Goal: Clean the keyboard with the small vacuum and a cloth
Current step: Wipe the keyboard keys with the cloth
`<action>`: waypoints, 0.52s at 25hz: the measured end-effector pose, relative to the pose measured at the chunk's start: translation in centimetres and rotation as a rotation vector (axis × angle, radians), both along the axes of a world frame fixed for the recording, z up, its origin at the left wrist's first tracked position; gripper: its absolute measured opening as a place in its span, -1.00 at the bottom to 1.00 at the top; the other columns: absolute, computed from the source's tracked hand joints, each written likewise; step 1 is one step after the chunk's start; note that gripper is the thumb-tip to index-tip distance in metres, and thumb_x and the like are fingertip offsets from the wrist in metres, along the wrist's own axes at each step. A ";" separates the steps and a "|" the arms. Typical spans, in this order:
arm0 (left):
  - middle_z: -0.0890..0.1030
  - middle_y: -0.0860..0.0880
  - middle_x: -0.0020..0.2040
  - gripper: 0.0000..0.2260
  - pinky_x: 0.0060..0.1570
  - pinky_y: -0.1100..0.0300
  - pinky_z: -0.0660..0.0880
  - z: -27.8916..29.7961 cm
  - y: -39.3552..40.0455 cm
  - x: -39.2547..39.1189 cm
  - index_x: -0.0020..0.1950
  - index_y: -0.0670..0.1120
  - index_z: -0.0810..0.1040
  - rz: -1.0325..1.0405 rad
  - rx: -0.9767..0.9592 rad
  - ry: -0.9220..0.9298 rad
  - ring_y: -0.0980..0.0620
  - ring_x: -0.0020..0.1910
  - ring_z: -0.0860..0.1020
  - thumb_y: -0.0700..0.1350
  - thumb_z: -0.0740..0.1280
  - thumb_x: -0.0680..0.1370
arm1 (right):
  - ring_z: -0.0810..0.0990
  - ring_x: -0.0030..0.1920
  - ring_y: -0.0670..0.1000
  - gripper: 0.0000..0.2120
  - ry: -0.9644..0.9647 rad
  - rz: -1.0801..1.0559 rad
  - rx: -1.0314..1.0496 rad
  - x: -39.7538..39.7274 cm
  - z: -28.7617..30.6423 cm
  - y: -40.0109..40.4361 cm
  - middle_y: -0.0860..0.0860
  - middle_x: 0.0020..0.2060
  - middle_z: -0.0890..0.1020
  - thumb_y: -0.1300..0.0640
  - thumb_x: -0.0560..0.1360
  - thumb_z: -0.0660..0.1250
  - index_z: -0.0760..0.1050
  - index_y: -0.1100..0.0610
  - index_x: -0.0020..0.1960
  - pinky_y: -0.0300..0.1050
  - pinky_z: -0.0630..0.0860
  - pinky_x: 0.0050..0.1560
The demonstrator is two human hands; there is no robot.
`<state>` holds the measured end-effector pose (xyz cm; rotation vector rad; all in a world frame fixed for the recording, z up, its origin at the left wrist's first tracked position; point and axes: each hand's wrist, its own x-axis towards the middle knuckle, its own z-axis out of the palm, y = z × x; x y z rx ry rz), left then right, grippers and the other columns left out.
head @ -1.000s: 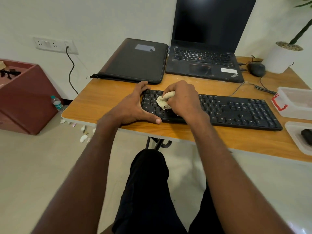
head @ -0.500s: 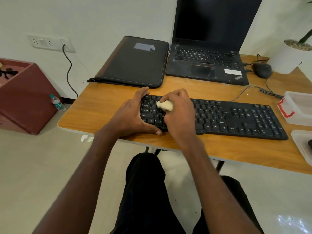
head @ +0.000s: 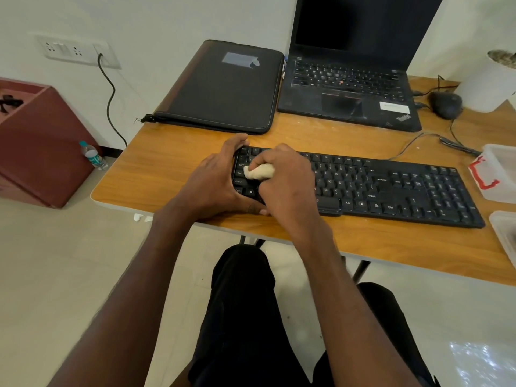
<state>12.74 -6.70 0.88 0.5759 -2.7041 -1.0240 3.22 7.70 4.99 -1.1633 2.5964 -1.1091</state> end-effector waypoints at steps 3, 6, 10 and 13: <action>0.38 0.06 0.56 0.32 0.47 -0.17 0.43 0.0 0.0 -0.1 0.65 0.18 0.09 0.018 0.000 -0.012 -0.03 0.46 0.44 0.54 0.59 0.01 | 0.55 -0.01 -0.05 -0.72 0.030 -0.160 0.050 -1.2 0.1 1.3 -0.12 0.01 0.56 0.28 0.45 0.50 0.69 -0.08 0.02 -0.01 0.57 -0.01; 0.37 0.04 0.57 0.33 0.48 -0.20 0.42 0.0 -0.2 -0.1 0.65 0.20 0.08 0.022 -0.020 -0.019 -0.05 0.48 0.42 0.55 0.58 0.00 | 0.57 0.05 0.01 -0.74 0.060 -0.236 0.103 -1.7 0.3 1.7 -0.12 0.07 0.60 0.25 0.47 0.50 0.68 -0.10 0.01 0.17 0.56 0.11; 0.32 0.02 0.64 0.28 0.53 -0.19 0.38 0.3 0.2 -0.3 0.69 0.08 0.03 0.020 0.105 0.044 -0.04 0.54 0.40 0.65 0.43 0.16 | 0.54 0.09 0.05 -0.60 0.051 -0.042 0.010 -0.3 -0.2 0.9 -0.10 0.11 0.57 0.27 0.40 0.51 0.58 -0.07 0.15 0.16 0.54 0.10; 0.45 0.04 0.56 -0.07 0.45 -0.18 0.45 0.1 1.1 -0.6 0.71 0.03 0.07 0.132 0.127 0.132 0.03 0.44 0.49 0.56 0.16 0.51 | 0.52 0.10 0.01 -0.62 0.005 0.089 0.043 -1.9 -0.7 1.0 -0.09 0.09 0.54 0.28 0.40 0.54 0.62 -0.05 0.13 0.08 0.57 0.08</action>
